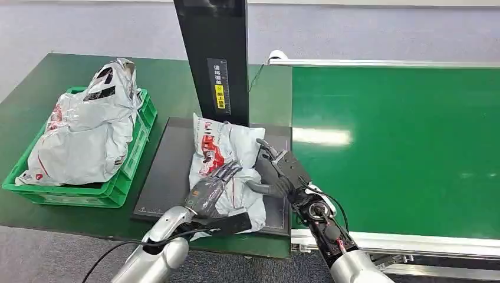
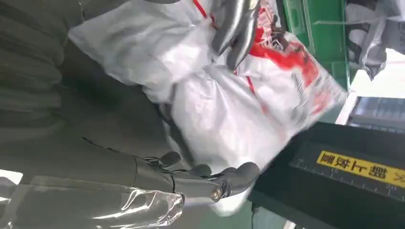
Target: Moved the parcel from conveyor to table for the left to box.
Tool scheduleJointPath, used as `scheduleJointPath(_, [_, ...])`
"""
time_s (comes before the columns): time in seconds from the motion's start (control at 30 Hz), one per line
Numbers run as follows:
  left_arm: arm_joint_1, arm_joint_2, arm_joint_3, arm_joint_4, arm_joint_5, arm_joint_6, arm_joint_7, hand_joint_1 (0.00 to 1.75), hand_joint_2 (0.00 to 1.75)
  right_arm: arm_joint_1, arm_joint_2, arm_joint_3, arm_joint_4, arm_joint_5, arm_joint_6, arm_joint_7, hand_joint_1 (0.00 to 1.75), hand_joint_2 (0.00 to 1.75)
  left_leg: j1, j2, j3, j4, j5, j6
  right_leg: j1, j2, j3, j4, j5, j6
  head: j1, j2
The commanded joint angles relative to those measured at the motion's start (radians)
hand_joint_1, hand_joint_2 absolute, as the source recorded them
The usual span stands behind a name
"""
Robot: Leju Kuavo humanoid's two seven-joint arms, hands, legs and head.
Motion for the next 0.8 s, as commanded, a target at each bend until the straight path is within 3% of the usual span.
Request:
scheduleJointPath(0.03, [-0.027, -0.028, 0.029, 0.251, -0.091, -0.022, 0.073, 0.0, 1.75, 0.004, 0.016, -0.032, -0.008, 0.022, -0.004, 0.013, 0.0, 1.75, 0.0, 0.002, 0.007, -0.003, 0.0, 0.0, 0.0, 0.003, 0.006, -0.003, 0.0, 0.0, 0.0, 0.0])
scheduleJointPath(0.07, [-0.02, -0.028, 0.044, 0.241, -0.091, -0.023, 0.067, 0.03, 1.75, 0.008, 0.016, -0.035, -0.013, 0.022, -0.004, 0.014, 0.0, 1.75, -0.001, 0.002, 0.007, -0.003, -0.001, 0.0, -0.001, 0.003, 0.006, -0.002, 0.0, 0.0, 0.0, 0.0])
scheduleJointPath(0.1, [-0.016, -0.027, 0.054, 0.232, -0.089, -0.022, 0.063, 1.38, 1.75, 0.011, 0.016, -0.04, -0.017, 0.019, -0.005, 0.014, 0.0, 1.75, 0.0, 0.003, 0.009, -0.003, -0.001, 0.0, 0.0, 0.004, 0.008, -0.002, 0.001, 0.0, 0.0, 0.0])
scheduleJointPath(0.17, [-0.01, -0.024, 0.07, 0.212, -0.082, -0.02, 0.052, 1.71, 1.75, 0.018, 0.014, -0.046, -0.027, 0.018, -0.003, 0.016, 0.0, 1.75, 0.0, 0.002, 0.011, -0.003, -0.002, 0.0, 0.0, 0.003, 0.011, -0.002, 0.001, 0.0, 0.0, 0.0])
scheduleJointPath(0.63, [0.014, -0.016, 0.105, 0.154, -0.047, -0.002, 0.001, 1.75, 1.75, 0.037, 0.014, -0.057, -0.056, 0.022, -0.001, 0.021, 0.0, 1.75, 0.0, 0.004, 0.016, -0.004, -0.001, 0.0, 0.0, 0.005, 0.014, -0.003, 0.002, -0.001, 0.0, 0.0])
scheduleJointPath(0.8, [0.027, -0.014, 0.137, 0.105, 0.098, 0.002, -0.137, 1.75, 1.75, 0.045, 0.005, -0.067, -0.074, 0.017, 0.004, 0.017, 0.0, 1.75, 0.0, 0.003, 0.015, -0.003, -0.001, 0.0, 0.0, 0.004, 0.014, -0.002, 0.001, -0.001, 0.0, 0.0])
